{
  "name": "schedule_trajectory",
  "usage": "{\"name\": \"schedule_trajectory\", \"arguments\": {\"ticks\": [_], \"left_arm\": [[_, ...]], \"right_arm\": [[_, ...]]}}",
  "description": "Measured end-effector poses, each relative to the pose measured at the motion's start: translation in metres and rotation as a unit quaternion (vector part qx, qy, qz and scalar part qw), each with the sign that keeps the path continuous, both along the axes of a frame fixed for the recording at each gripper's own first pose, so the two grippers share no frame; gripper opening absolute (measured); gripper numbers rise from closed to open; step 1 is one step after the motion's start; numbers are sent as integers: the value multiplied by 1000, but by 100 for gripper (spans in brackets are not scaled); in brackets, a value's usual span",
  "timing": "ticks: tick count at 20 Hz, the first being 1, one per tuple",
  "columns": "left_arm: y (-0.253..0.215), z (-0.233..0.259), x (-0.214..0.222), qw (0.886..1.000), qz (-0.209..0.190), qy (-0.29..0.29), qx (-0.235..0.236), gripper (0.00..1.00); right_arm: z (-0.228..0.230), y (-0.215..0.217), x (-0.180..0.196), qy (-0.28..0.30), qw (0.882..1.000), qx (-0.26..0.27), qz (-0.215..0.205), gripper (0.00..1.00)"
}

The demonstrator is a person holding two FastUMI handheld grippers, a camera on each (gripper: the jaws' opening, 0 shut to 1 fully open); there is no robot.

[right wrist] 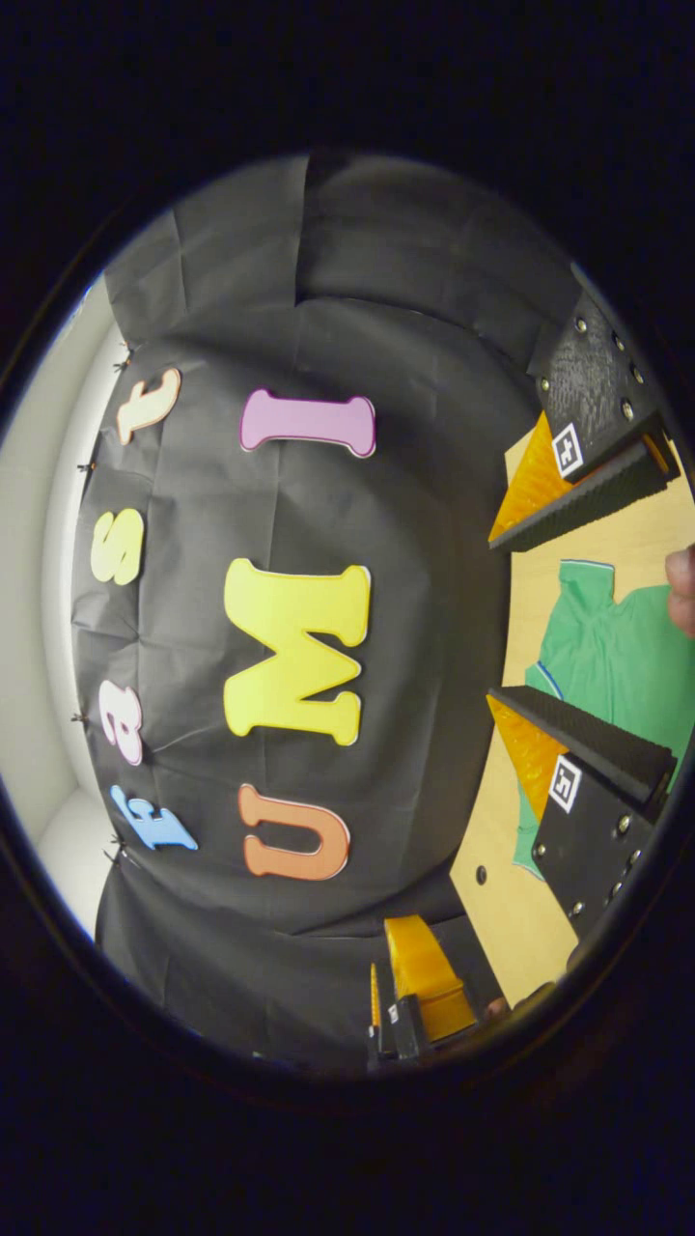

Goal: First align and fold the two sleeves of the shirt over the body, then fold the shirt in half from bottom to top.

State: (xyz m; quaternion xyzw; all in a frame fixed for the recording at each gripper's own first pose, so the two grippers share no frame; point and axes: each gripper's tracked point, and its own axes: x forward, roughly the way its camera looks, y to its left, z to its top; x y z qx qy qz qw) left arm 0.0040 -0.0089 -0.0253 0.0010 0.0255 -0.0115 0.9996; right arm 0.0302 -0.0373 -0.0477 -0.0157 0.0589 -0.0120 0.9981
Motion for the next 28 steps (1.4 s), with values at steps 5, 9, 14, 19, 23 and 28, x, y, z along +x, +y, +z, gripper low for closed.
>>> {"name": "schedule_trajectory", "arguments": {"ticks": [5, 9, 14, 19, 23, 28], "left_arm": [[5, -11, -3, 1000, 11, 14, 7, 98], [9, -24, -8, 999, 29, 32, 8, 98], [8, -41, -15, 997, 51, 52, 9, 98], [3, -60, -23, 994, 72, 78, 21, 99], [-1, -70, -30, 991, 87, 94, 33, 98], [0, -79, -39, 987, 108, 113, 36, 99]], "right_arm": [[-39, -23, 30, 42, 999, 4, 9, 89], [-85, -47, 68, 86, 996, -1, 25, 89], [-150, -76, 126, 135, 990, -1, 45, 89], [-233, -88, 176, 205, 975, -30, 78, 89], [-273, -87, 209, 229, 966, -48, 108, 89], [-300, -85, 236, 248, 958, -55, 130, 89]]}}
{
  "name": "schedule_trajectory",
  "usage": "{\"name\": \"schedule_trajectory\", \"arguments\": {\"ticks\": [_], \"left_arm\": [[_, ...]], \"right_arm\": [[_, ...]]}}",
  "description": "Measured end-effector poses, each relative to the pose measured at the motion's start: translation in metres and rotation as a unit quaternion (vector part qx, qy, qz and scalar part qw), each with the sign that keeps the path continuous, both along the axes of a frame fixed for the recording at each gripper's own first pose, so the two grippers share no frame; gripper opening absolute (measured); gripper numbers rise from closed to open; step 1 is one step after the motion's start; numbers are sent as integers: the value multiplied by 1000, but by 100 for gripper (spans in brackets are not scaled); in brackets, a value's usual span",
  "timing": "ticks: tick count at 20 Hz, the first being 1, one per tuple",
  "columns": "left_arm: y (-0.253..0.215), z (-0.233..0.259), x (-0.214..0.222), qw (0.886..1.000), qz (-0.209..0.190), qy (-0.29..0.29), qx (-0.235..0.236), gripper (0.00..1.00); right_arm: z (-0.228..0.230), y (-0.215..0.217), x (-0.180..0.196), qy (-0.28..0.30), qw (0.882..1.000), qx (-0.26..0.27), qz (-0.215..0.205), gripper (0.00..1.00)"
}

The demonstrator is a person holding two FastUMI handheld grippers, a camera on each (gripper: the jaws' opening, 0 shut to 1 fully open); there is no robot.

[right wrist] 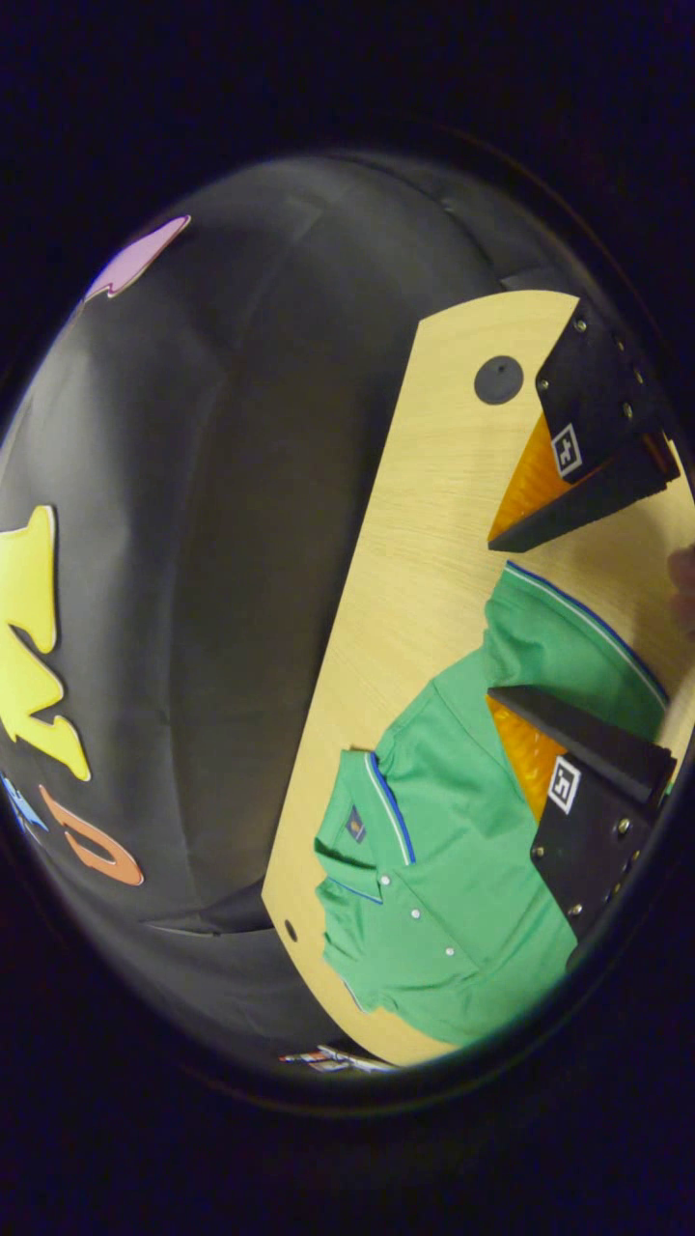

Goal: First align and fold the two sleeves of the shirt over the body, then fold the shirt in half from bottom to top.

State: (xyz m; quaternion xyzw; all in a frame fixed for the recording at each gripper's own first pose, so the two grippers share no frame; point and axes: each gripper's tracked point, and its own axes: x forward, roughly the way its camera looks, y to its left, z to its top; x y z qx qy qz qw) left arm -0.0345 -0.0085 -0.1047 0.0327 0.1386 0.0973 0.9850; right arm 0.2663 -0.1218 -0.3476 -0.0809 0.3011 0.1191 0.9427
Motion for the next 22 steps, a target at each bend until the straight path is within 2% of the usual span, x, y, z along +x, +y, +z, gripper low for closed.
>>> {"name": "schedule_trajectory", "arguments": {"ticks": [5, 6, 8, 11, 12, 14, 15, 16, 19, 22], "left_arm": [[-2, 2, 1, 1000, 3, 3, 12, 99], [-3, 2, 3, 1000, 2, 3, 10, 99], [-6, 1, 5, 1000, -2, 6, 7, 99], [-8, 3, 7, 1000, -9, 6, 10, 100], [-7, 2, 7, 1000, -9, 5, 10, 100], [-3, 2, 5, 1000, -8, 6, 9, 100], [1, 2, 4, 1000, -6, 6, 7, 100], [4, 1, 3, 1000, -3, 6, 5, 100], [17, -1, -1, 1000, 6, 5, 1, 100], [32, -2, -4, 1000, 15, 4, -6, 100]], "right_arm": [[-19, 0, -4, 33, 999, -7, 26, 91], [-21, 5, -7, 38, 999, 5, 33, 92], [-21, 9, -14, 50, 998, 21, 37, 74], [-22, 5, -17, 56, 998, 12, 36, 38], [-13, 3, -15, 47, 998, -1, 33, 37], [-20, 3, -15, 58, 998, -4, 23, 7], [-17, 5, -15, 60, 998, 7, 14, 7], [-15, 7, -18, 64, 998, 17, 8, 2], [4, 7, -16, 55, 997, 49, -17, 1], [24, 8, -19, 43, 997, 50, -33, 1]]}}
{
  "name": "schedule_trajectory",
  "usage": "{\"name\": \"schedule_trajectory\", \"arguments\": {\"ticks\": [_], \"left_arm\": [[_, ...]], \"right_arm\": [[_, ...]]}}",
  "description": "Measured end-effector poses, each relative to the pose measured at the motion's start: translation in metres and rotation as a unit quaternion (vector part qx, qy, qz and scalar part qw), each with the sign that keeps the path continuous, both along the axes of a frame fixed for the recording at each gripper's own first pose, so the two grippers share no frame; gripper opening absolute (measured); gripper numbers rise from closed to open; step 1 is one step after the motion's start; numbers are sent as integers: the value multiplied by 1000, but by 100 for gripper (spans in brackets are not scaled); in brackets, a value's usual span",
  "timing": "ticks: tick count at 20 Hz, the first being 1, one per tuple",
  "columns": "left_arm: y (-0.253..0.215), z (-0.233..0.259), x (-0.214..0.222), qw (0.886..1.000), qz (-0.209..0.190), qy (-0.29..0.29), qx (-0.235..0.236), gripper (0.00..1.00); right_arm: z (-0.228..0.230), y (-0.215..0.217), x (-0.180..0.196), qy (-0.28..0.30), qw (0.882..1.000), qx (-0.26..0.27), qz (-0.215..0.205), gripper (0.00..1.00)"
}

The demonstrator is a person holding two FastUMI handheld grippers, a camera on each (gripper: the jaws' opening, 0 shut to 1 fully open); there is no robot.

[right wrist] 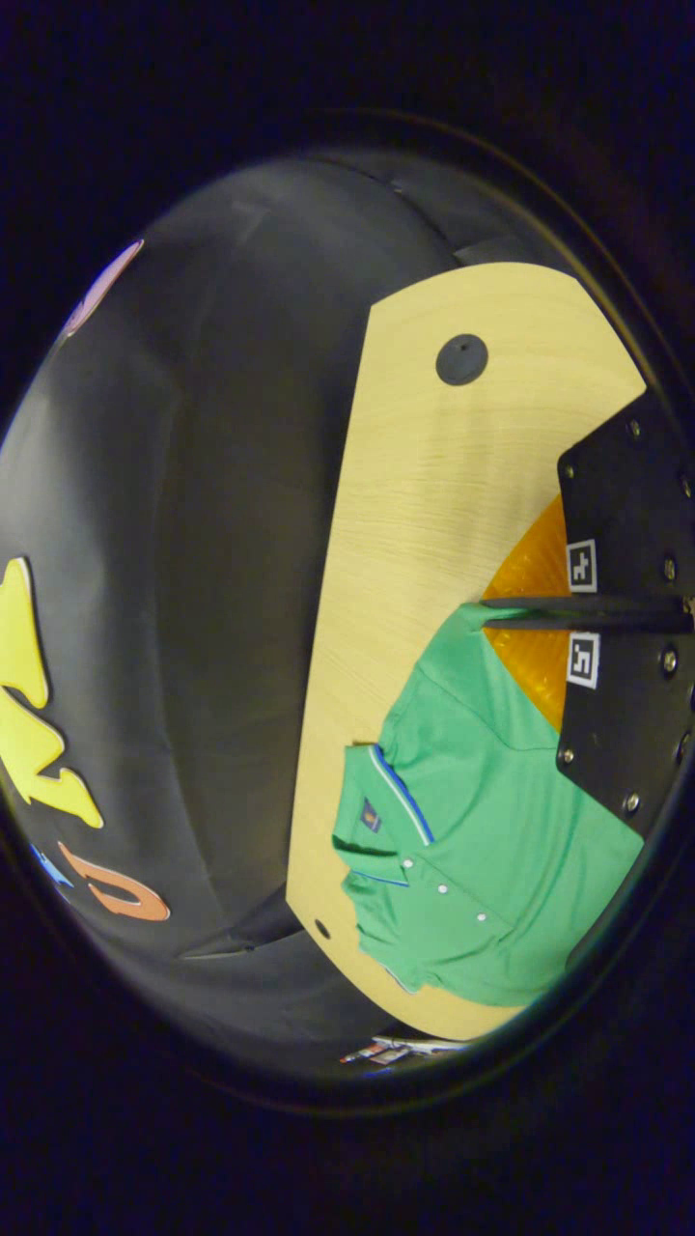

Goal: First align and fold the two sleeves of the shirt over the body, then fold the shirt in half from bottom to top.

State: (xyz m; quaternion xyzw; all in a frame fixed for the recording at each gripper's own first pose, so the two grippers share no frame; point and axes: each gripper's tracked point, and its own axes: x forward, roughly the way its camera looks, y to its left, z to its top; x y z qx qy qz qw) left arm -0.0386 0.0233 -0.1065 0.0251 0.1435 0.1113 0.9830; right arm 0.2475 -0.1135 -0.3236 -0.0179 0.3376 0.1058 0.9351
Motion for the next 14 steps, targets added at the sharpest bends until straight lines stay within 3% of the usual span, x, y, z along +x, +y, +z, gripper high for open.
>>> {"name": "schedule_trajectory", "arguments": {"ticks": [7, 14], "left_arm": [[30, -2, -4, 1000, 7, -9, -8, 100], [68, -8, -5, 999, 11, -23, -30, 100]], "right_arm": [[51, 26, -12, -20, 1000, -11, -13, 1], [82, 82, -35, -16, 999, -30, -4, 1]]}}
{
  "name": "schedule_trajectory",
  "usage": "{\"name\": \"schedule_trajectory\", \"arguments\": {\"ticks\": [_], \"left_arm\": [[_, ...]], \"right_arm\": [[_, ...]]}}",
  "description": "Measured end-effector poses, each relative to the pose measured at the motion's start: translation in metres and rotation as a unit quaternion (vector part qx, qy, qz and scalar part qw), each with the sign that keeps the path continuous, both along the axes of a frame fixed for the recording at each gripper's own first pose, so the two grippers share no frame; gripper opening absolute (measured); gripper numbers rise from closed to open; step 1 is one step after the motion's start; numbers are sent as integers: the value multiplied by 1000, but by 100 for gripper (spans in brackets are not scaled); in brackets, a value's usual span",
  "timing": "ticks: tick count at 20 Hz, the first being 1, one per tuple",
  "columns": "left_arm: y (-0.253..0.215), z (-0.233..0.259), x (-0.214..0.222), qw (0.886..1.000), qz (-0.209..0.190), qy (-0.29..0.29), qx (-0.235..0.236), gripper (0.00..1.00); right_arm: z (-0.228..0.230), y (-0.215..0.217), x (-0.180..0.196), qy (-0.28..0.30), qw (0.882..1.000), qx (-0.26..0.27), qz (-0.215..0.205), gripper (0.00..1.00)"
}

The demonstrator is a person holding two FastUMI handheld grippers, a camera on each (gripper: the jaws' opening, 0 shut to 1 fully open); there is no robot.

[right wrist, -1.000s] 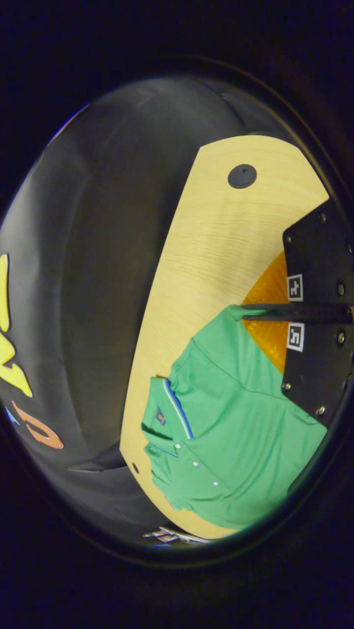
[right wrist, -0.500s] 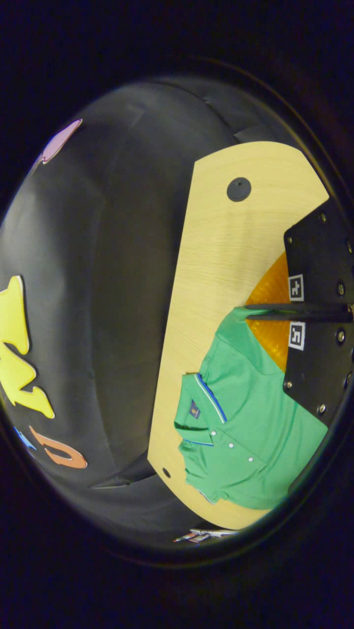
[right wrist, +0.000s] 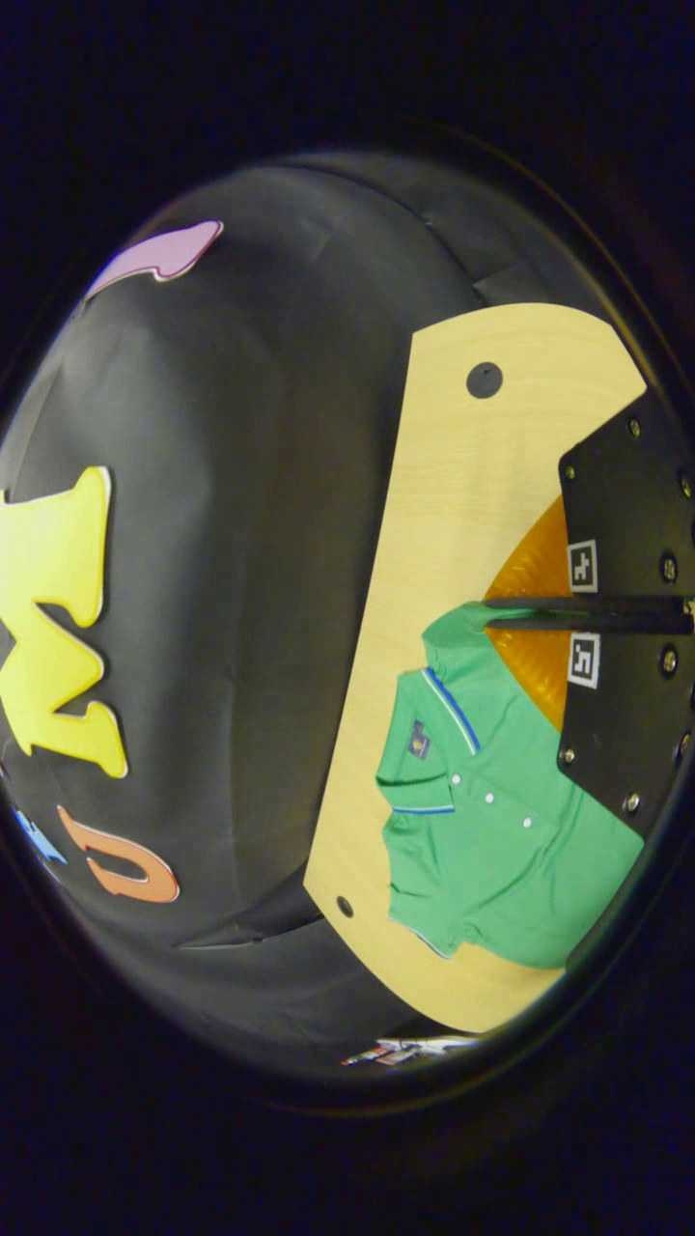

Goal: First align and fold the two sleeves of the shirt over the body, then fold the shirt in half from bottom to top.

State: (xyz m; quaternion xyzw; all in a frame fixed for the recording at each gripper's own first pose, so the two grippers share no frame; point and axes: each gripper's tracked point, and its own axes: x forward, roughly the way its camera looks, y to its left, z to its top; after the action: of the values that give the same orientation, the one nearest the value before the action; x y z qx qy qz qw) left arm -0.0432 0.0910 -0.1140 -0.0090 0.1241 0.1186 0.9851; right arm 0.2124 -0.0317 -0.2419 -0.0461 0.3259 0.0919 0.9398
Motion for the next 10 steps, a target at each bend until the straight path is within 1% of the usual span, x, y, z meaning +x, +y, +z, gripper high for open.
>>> {"name": "schedule_trajectory", "arguments": {"ticks": [3, 8, 10], "left_arm": [[18, -1, 1, 1000, -5, -5, -5, 100], [45, -17, -3, 1000, -10, 14, -24, 100], [53, -20, -3, 999, -12, 20, -27, 100]], "right_arm": [[0, 35, -9, 16, 1000, 2, 7, 1], [-17, 97, -21, 63, 997, 36, 9, 2], [-17, 115, -26, 71, 996, 46, 14, 6]]}}
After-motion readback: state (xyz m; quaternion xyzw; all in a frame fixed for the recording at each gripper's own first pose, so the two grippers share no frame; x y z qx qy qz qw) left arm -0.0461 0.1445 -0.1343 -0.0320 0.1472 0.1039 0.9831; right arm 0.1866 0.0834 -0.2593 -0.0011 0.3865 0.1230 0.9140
